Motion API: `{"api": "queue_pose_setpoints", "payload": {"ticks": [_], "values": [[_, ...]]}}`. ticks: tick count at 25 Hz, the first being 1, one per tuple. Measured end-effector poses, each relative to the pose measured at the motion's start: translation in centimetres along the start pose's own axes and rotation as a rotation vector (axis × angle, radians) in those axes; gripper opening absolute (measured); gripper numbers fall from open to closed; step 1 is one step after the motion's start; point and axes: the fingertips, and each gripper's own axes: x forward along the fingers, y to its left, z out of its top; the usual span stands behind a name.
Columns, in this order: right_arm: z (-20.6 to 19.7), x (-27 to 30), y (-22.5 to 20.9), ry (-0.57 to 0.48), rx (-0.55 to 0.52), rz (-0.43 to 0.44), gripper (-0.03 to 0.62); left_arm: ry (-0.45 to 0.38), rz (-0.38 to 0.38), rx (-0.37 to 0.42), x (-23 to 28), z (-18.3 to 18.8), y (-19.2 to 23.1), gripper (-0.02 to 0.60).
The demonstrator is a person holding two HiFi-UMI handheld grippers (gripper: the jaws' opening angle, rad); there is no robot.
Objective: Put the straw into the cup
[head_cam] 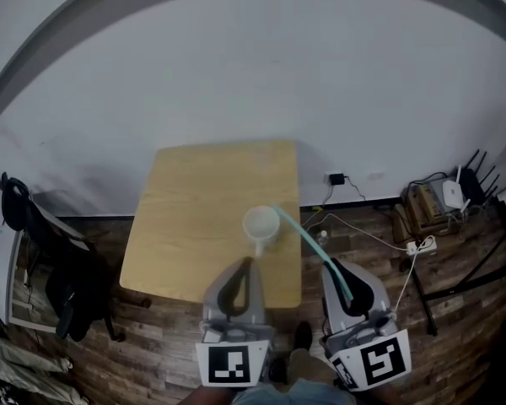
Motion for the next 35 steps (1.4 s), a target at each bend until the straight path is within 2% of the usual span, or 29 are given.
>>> {"api": "queue_pose_setpoints", "payload": {"ticks": [10, 18, 27, 35], "values": [[3.8, 4.5, -3.5, -0.093, -0.025, 0.089, 0.034, -0.105, 0.088, 0.056, 4.7, 4.9, 0.9, 0.017], [4.5, 6.6, -4.6, -0.112, -0.043, 0.127, 0.034, -0.129, 0.124, 0.06, 6.1, 5.4, 1.7, 0.017], [1.7, 8.2, -3.6, -0.024, -0.031, 0.149, 0.034, -0.06, 0.111, 0.024, 7.2, 2.6, 2.6, 0.017], [-3.6, 7.6, -3.4, 0.101, 0.02, 0.15, 0.034, 0.069, 0.107, -0.036, 7.3, -2.9, 2.6, 0.017]]}}
